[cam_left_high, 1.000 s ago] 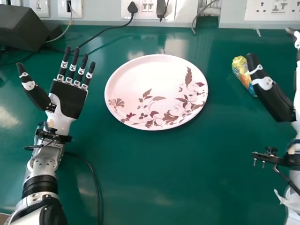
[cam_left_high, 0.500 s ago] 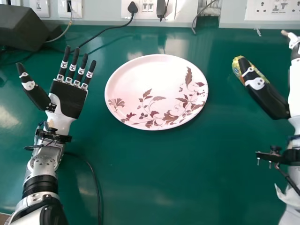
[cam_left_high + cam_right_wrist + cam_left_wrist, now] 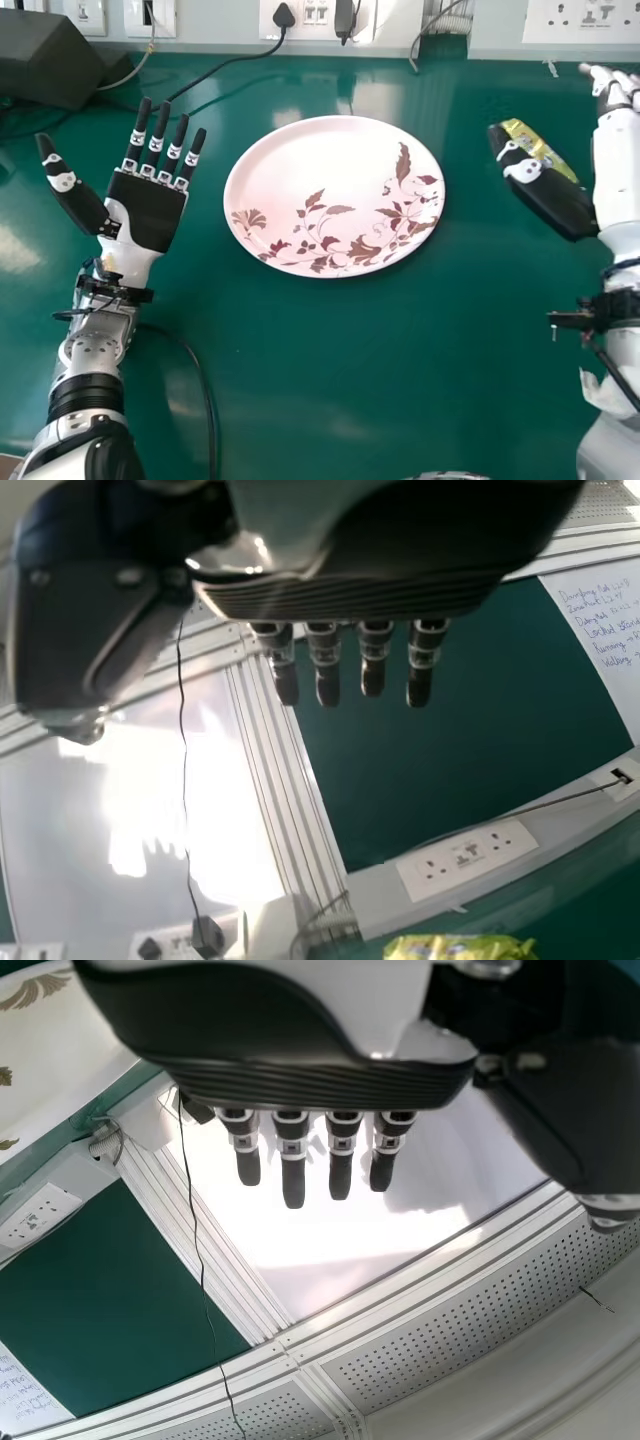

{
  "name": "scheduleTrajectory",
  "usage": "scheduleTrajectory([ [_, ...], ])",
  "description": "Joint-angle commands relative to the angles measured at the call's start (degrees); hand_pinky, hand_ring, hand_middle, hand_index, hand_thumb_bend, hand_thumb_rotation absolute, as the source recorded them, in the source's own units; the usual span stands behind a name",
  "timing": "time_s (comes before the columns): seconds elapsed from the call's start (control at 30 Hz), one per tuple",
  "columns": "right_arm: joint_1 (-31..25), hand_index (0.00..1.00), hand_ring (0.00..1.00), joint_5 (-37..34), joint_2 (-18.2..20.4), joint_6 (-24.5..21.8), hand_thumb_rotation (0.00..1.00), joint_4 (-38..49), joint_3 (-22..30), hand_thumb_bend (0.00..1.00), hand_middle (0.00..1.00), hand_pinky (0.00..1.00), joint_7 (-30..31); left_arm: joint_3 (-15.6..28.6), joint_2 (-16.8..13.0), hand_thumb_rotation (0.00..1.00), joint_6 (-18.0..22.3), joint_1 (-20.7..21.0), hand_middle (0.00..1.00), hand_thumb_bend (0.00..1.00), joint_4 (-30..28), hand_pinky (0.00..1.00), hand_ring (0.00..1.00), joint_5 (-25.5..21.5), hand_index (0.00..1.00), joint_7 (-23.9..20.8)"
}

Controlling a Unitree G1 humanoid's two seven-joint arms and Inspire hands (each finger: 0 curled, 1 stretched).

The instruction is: Pick up biscuit and place it in the plate

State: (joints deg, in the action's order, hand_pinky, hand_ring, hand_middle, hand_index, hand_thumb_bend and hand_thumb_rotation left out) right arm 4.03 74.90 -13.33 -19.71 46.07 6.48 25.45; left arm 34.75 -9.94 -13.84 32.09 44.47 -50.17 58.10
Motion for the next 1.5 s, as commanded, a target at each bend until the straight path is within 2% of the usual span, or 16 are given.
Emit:
scheduleTrajectory([
  [0.0, 1.15, 1.0, 0.96, 1.06, -0.64, 0.4, 0.72, -0.67, -0.08, 0.88, 1.0, 0.92, 1.47, 0.39, 2.68, 0.77, -1.3, -5.27, 0.97, 1.0, 2.72, 1.0, 0.93, -0.01, 0.99, -0.52],
  [0.17, 2.6, 1.0, 0.96, 2.37, -1.21, 0.58, 0.73, -2.11, -0.2, 0.87, 1.0, 0.92, 3.78, 0.27, 2.36, 0.75, -0.74, -5.26, 0.95, 1.0, 3.26, 0.97, 0.9, 0.37, 0.96, 0.28],
  [0.5, 5.95, 1.0, 0.96, 5.59, -2.67, 0.6, 0.74, -6.27, -0.31, 0.88, 1.0, 0.92, 6.66, 0.24, 2.53, 0.76, -0.46, -5.13, 0.95, 1.0, 2.9, 0.95, 0.89, 0.46, 0.96, -0.61],
  [0.8, 8.73, 1.0, 0.95, 7.42, -3.99, 0.0, 0.73, -10.94, -0.92, 0.88, 1.0, 0.92, 9.3, 0.3, 2.48, 0.75, -0.64, -4.89, 0.96, 1.0, 2.75, 1.0, 0.91, 0.33, 0.94, -0.68],
  [1.0, 10.8, 1.0, 0.96, 7.61, -4.84, -0.39, 0.72, -13.41, -1.05, 0.88, 1.0, 0.93, 10.15, 0.31, 2.3, 0.72, -0.44, -4.6, 0.96, 1.0, 3.36, 1.0, 0.92, 0.3, 0.94, 0.33],
  [1.47, 14.03, 1.0, 0.96, 4.66, -9.94, -0.17, 0.72, -21.29, -1.4, 0.88, 1.0, 0.92, 8.47, 0.38, 2.87, 0.7, -0.35, -4.34, 0.94, 1.0, 3.04, 1.0, 0.89, 0.11, 0.93, -0.2],
])
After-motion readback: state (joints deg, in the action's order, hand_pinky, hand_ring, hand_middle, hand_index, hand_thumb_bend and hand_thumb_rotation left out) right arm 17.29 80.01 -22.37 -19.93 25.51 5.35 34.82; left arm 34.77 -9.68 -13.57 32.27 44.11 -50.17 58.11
